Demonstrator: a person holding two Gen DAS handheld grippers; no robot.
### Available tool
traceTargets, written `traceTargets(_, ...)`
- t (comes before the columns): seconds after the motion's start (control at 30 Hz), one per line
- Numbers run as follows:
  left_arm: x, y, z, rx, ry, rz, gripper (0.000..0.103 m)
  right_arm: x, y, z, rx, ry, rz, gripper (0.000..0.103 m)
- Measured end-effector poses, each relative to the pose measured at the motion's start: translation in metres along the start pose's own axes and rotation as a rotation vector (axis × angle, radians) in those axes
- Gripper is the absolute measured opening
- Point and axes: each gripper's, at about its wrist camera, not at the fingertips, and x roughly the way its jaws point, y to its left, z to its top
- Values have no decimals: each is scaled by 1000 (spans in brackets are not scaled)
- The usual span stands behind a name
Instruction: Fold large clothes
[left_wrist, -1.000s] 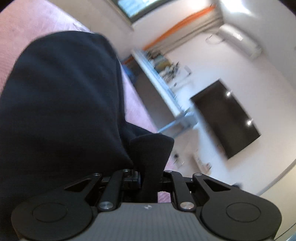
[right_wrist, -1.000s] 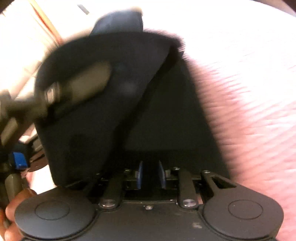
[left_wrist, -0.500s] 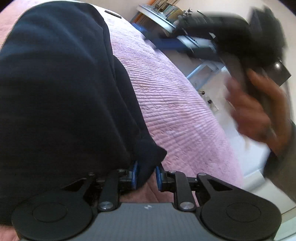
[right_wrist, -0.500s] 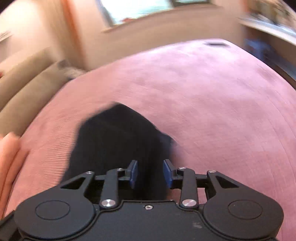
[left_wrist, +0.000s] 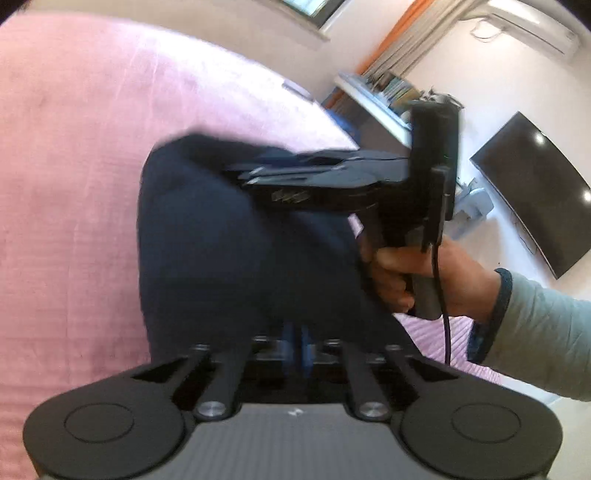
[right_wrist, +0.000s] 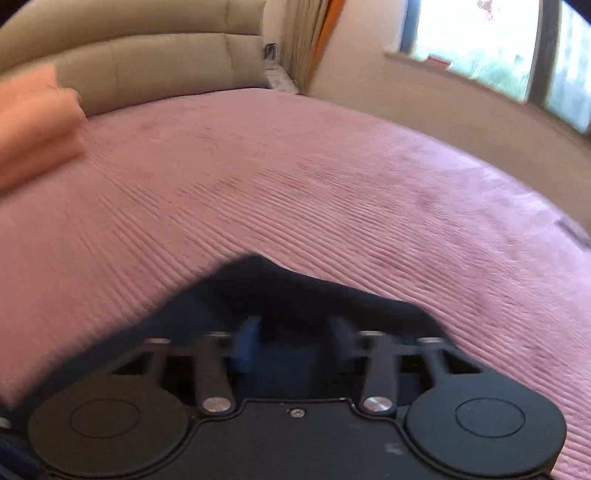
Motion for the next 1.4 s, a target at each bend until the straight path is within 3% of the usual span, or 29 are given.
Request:
traceTargets(0.07, -17, 14, -4, -37, 2, -28, 3, -4, -24, -7, 122, 16, 42, 81)
traceTargets(0.23, -29, 13, -33, -29, 124, -13, 3, -32, -52, 3, 264, 43, 0, 77)
traceTargets(0.33, -35, 10, -28, -7, 137, 10, 5, -77, -41, 7, 251, 65, -53, 72)
traceTargets(0.47, -43, -9, -1, 11, -1, -9, 17, -107, -9, 4, 293, 58, -5, 72)
traceTargets(0.53, -42, -10, 20, 8, -92, 27, 20, -103, 5, -1, 296, 64, -5, 70)
traceTargets(0.57, -34, -6, 33, 7, -130, 70, 21, -97, 11, -6, 293, 81, -7, 67)
traceTargets(0.6, -24, -2, 42, 3, -137, 121, 22, -88, 16, -11, 288, 104, -31, 54)
traceTargets(0.7, 16, 12, 49, 12, -60, 198, 19, -79, 21, -31, 310, 126, -66, 48)
traceTargets(0.77, 23, 9, 43, 76, -60, 232, 19, -85, 19, -43, 337, 138, -45, 46)
traceTargets(0.87, 17, 1, 28, 133, -61, 265, 19, -97, 16, -58, 355, 185, -20, 46)
traceTargets(1.0, -9, -13, 24, 108, -52, 276, 19, -109, 21, -94, 352, 338, -20, 45)
traceTargets(1.07, -26, -26, 24, 103, -37, 249, 30, -123, 20, -99, 365, 372, -34, 45)
traceTargets(1.1, -37, -31, 23, 100, -39, 231, 43, -131, 20, -95, 370, 368, -40, 46)
traceTargets(1.13, -42, -35, 22, 102, -45, 221, 50, -140, 22, -88, 366, 341, -44, 46)
traceTargets(1.2, -49, -45, 18, 129, -53, 214, 53, -153, 31, -71, 351, 258, -26, 46)
traceTargets(1.3, -31, -40, 1, 136, 34, 223, 50, -143, 46, -60, 355, 223, 46, 45)
traceTargets(1.4, -34, -41, -17, 208, 42, 270, 42, -119, 61, -91, 289, 334, 20, 26)
